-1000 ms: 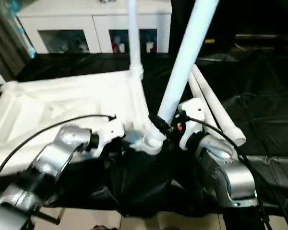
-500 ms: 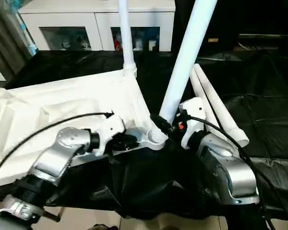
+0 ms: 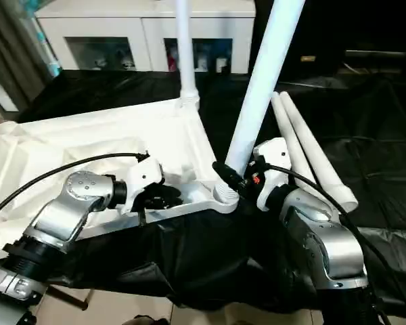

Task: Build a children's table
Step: Insert table leg to table base

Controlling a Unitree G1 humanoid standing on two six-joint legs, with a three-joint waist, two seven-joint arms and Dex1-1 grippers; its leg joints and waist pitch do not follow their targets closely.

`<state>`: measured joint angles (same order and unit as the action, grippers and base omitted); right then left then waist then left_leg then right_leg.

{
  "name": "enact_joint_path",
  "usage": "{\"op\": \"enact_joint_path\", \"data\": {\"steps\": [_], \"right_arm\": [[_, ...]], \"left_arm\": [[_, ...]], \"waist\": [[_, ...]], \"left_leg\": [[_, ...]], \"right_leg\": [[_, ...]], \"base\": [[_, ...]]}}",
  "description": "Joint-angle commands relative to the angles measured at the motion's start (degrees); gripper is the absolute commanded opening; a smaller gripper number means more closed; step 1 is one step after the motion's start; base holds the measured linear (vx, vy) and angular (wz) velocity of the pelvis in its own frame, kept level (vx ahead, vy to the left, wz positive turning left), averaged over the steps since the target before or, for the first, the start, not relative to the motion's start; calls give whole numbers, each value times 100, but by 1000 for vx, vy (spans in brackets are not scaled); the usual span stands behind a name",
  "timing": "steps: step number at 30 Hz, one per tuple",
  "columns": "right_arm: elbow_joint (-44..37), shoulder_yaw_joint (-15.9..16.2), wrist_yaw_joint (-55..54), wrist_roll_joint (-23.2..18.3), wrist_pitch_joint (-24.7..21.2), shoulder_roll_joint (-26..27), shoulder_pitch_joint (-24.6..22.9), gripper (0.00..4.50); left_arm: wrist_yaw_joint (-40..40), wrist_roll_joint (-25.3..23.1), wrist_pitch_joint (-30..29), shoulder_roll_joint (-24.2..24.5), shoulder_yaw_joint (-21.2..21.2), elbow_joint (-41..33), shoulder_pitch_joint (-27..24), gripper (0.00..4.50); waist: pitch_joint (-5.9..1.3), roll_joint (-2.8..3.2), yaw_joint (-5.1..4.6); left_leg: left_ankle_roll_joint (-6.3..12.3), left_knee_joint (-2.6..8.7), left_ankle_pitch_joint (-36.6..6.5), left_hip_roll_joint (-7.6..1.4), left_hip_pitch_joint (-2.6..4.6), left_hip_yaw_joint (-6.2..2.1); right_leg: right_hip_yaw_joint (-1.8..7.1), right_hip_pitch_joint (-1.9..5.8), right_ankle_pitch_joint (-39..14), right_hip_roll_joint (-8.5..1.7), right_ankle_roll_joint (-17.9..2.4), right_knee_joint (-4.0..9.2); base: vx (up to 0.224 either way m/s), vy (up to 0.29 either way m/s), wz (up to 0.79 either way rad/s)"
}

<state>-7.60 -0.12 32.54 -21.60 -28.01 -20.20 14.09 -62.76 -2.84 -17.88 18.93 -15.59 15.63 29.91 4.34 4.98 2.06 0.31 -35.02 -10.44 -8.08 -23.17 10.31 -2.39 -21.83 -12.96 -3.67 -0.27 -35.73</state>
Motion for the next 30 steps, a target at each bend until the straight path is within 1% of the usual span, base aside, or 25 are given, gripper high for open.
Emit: {"op": "enact_joint_path", "data": {"steps": [1,2,3,4,5,6,8,10,11,12,14,18,19,20,21,24,26,30], "right_arm": [[-71,-20,5,29,39,-14,6,190],[-71,-20,5,29,39,-14,6,190],[-70,-24,13,26,34,-22,10,190],[-70,-24,13,26,34,-22,10,190],[-69,-23,21,23,33,-34,12,190],[-65,-20,28,24,33,-46,12,190],[-53,-10,41,28,37,-60,14,190],[-51,-3,39,29,36,-54,21,190],[-57,2,33,29,32,-49,23,190],[-47,10,31,36,39,-42,30,190],[-38,23,31,45,50,-37,31,190],[-31,34,19,46,56,-18,28,190],[-30,33,15,46,55,-16,29,190],[-28,31,8,46,54,-11,32,190],[-24,29,-9,42,51,6,40,190],[-26,46,-37,48,45,47,49,190],[-23,82,-38,56,39,71,74,190],[27,100,-43,84,53,75,158,190]], "left_arm": [[-168,185,-158,52,-24,-135,-96,98],[-168,185,-158,52,-24,-135,-96,98],[-142,185,-143,54,-22,-109,-86,98],[-142,185,-143,54,-22,-109,-86,127],[-122,179,-115,63,-28,-71,-73,134],[-62,121,-14,78,-51,9,-53,137],[106,-2,103,80,-82,194,-5,161],[158,-35,126,99,-110,244,7,161],[160,-42,138,112,-121,246,3,161],[153,-51,158,129,-139,258,3,161],[120,-45,128,152,-159,253,-8,161],[30,33,23,150,-150,261,-36,161],[27,40,13,147,-147,263,-37,161],[27,56,4,145,-148,275,-35,161],[51,67,22,124,-141,323,-15,161],[81,93,92,75,-156,471,44,127],[106,89,122,29,-191,595,98,124],[113,37,178,7,-232,721,152,83]], "waist": [[-455,-115,11],[-451,-114,8],[-438,-132,4],[-438,-127,4],[-430,-128,-1],[-429,-155,-7],[-432,-138,-9],[-439,-140,-6],[-438,-130,-7],[-447,-131,-6],[-442,-125,-2],[-433,-129,0],[-432,-141,-3],[-432,-132,1],[-428,-135,2],[-425,-144,-4],[-426,-143,-3],[-424,-147,0]], "left_leg": [[679,373,-384,-507,156,-209],[681,373,-400,-504,154,-207],[666,376,-465,-500,153,-204],[652,376,-485,-499,150,-206],[618,380,-549,-496,149,-207],[609,385,-558,-497,148,-206],[608,379,-549,-488,151,-206],[608,373,-519,-486,147,-209],[617,375,-489,-489,146,-210],[636,372,-445,-490,148,-212],[653,369,-436,-489,146,-211],[635,376,-481,-492,149,-210],[633,376,-483,-492,148,-209],[627,376,-486,-493,150,-211],[629,374,-498,-488,149,-208],[642,372,-474,-482,142,-207],[650,371,-458,-480,143,-207],[655,371,-459,-485,140,-210]], "right_leg": [[259,231,215,-538,-1646,336],[258,229,188,-532,-1642,341],[262,227,82,-536,-1625,362],[263,233,34,-538,-1619,362],[267,235,-111,-541,-1587,382],[264,236,-141,-532,-1573,384],[263,230,-156,-520,-1540,380],[268,240,-121,-530,-1525,379],[265,234,-73,-526,-1523,374],[263,235,-5,-523,-1531,361],[262,230,29,-530,-1548,364],[260,229,-54,-529,-1563,369],[262,230,-53,-529,-1564,370],[261,229,-58,-530,-1567,367],[262,227,-68,-531,-1565,372],[263,228,-56,-530,-1555,373],[262,226,-42,-529,-1554,369],[264,232,-57,-539,-1554,371]], "base": [[0,0,0],[0,0,0],[0,0,0],[0,0,0],[0,0,0],[0,0,0],[0,0,0],[0,0,0],[0,0,0],[0,0,0],[0,0,0],[0,0,0],[0,0,0],[0,0,0],[0,0,0],[0,0,0],[0,0,0],[0,0,0]]}}
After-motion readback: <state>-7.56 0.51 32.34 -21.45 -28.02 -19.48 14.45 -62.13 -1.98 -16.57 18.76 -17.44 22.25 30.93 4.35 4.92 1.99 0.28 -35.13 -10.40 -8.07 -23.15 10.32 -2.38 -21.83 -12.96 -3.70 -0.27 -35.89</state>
